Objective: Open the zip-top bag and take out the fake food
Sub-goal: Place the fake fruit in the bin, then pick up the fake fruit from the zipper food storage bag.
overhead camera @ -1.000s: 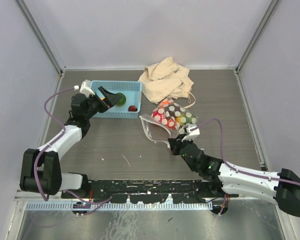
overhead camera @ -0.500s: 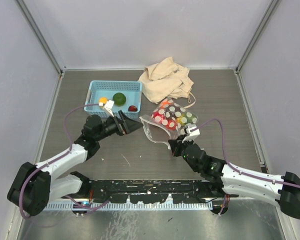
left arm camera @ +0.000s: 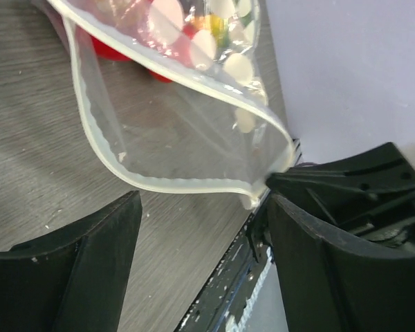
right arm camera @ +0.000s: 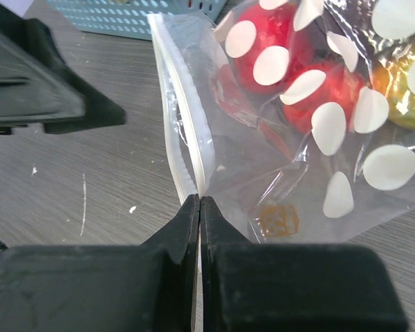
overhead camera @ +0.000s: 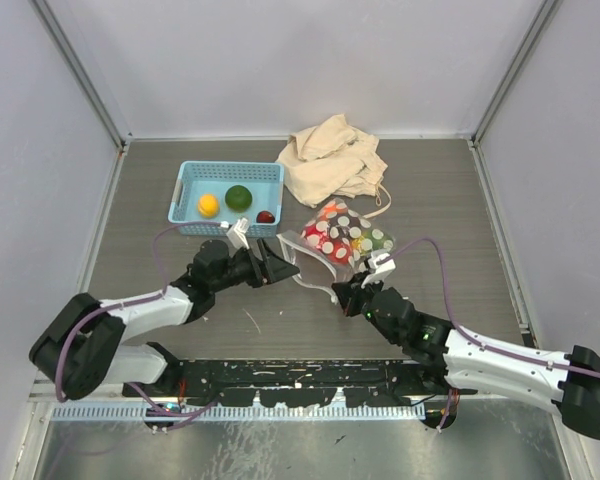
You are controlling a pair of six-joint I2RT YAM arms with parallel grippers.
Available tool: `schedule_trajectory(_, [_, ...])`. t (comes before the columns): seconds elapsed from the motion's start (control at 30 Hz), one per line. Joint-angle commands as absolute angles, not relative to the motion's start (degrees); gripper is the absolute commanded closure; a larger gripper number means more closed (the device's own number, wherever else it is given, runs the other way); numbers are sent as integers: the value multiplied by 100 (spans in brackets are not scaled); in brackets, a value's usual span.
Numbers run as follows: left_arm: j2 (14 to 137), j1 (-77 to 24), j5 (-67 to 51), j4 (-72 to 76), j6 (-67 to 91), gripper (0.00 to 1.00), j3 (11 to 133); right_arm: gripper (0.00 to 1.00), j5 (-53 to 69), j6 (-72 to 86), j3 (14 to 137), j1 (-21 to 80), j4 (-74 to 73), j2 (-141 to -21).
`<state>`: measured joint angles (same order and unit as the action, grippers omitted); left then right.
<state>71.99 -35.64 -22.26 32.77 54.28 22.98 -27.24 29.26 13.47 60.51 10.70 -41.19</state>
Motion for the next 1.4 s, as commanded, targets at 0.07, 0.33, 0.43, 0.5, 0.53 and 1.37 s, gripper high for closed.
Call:
schedule_trajectory(0.07, [7964,-3724,-2416,4320,5637,32,2421,98,-2056,2654,1297,6047,1601,-3941])
schedule_trajectory(0.33, [8616,-3855,-2514,4840,5841,38,2539,99,-1668,2575,1227,6122,1814,-4122])
schedule_trajectory(0.43, [8638,-3866,-2512,4847,5857,41,2525,99,-1622,2573,1197,6174,1824,-4192])
schedule_trajectory(0.5, [8600,-3863,-2508,4846,5872,42,2489,99,-1634,2612,1164,6214,1819,-4201])
schedule_trajectory(0.53, [8568,-3867,-2488,4797,5866,43,2469,99,-1635,2617,1145,6226,1822,-4195])
schedule_trajectory(1.37, [8937,-4003,-2184,4971,5990,42,2447,99,-1296,2143,1651,7221,3088,-5436])
